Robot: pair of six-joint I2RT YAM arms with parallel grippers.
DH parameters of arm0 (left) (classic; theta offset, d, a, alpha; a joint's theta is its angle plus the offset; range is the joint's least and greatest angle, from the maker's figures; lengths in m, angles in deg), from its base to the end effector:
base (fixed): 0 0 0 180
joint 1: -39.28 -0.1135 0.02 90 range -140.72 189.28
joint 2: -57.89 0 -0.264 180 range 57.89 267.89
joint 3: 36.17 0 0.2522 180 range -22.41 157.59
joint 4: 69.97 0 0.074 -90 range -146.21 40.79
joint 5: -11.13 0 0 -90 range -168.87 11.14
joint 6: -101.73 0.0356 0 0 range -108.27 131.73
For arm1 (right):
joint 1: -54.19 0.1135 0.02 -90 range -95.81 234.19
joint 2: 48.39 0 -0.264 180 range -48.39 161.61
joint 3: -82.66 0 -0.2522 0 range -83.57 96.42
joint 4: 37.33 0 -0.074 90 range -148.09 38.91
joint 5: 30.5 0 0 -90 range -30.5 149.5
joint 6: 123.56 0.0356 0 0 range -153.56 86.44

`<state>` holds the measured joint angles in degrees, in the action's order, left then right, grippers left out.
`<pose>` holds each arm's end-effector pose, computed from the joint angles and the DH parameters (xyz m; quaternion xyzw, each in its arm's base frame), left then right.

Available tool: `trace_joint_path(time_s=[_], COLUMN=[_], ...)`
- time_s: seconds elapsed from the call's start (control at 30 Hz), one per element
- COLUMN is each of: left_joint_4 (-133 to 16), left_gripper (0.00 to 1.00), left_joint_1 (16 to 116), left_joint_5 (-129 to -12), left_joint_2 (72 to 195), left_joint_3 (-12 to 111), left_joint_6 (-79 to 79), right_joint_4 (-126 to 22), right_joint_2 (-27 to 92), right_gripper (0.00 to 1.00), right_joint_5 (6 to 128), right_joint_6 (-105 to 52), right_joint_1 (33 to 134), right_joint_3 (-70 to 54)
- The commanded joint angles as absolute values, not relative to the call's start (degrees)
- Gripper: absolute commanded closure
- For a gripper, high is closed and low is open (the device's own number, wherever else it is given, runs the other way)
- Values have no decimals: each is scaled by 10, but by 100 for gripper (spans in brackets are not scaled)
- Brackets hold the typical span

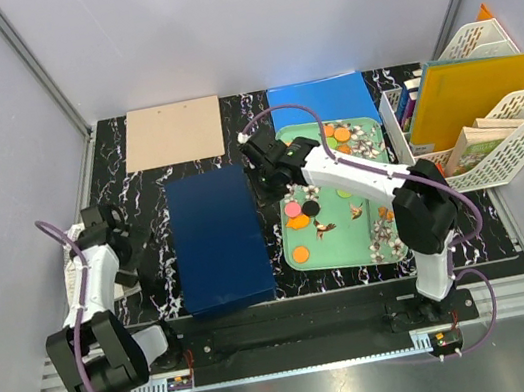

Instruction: Pack the cookies

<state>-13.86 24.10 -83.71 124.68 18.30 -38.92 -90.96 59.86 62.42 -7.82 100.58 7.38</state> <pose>0.1947 0.0559 0.2005 -0.5400 0.8196 -0.0174 0.1907 0.2841 0.3009 0.2566 -0.1790 0.9421 0.1861 0.2140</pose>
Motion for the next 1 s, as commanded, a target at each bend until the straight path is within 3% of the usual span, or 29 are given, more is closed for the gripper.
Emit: trace_joint_path(time_s=[0.0,0.13,0.27,0.67,0.97], left_joint_4=[-148,-174,-270,-335,-329], left_gripper=[1,1,1,2,25], left_joint_1=[262,283,302,315,313], left_joint_5=[-819,-780,-654,-594,-624], left_joint_2=[1239,1216,1197,1158,1154], left_joint_3=[231,240,204,122,81], left_joint_6=[-351,-328,-306,-288,-300], right_joint_4=[-899,-903,-903,-902,-897], right_joint_2=[559,559,562,565,564], right_gripper=[100,100,100,100,100], right_joint_5=[598,598,598,609,611], right_joint_6=[-89,-85,-82,-74,-70], right_joint_1=[996,994,994,994,995], right_joint_3=[83,79,82,74,74])
